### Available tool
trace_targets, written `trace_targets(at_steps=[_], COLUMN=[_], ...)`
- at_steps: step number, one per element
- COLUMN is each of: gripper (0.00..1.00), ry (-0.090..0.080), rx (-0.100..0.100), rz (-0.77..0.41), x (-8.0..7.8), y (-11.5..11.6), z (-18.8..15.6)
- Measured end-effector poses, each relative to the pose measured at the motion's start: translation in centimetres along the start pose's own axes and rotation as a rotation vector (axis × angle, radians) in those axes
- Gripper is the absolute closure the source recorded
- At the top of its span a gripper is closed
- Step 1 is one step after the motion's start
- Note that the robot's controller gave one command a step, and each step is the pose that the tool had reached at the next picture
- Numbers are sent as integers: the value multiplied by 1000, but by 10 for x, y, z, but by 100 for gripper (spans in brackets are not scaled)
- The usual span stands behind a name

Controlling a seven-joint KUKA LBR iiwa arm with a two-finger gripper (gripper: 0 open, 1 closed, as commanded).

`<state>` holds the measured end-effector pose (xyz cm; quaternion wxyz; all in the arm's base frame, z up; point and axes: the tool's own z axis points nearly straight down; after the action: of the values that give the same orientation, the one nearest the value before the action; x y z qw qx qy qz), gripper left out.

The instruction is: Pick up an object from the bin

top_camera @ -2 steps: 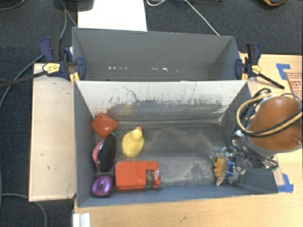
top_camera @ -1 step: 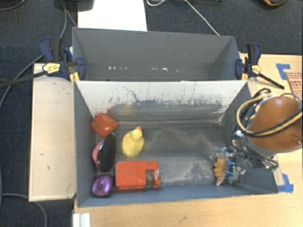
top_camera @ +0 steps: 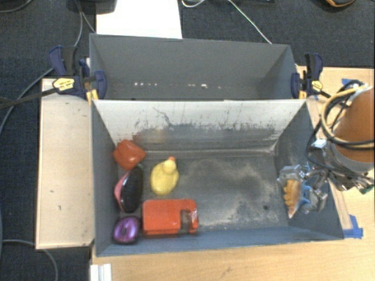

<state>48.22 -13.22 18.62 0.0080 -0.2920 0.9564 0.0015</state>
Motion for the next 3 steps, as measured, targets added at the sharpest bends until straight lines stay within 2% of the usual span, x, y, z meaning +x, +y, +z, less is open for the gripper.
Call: trace_targets(at_steps=[1, 2, 3], gripper=[100, 100, 100], ry=[-30, -30, -44], rx=[-6, -6, 16], rz=[-547, -547, -746], x=[-9, -9, -10], y=[-9, -9, 10], z=[113, 113, 112])
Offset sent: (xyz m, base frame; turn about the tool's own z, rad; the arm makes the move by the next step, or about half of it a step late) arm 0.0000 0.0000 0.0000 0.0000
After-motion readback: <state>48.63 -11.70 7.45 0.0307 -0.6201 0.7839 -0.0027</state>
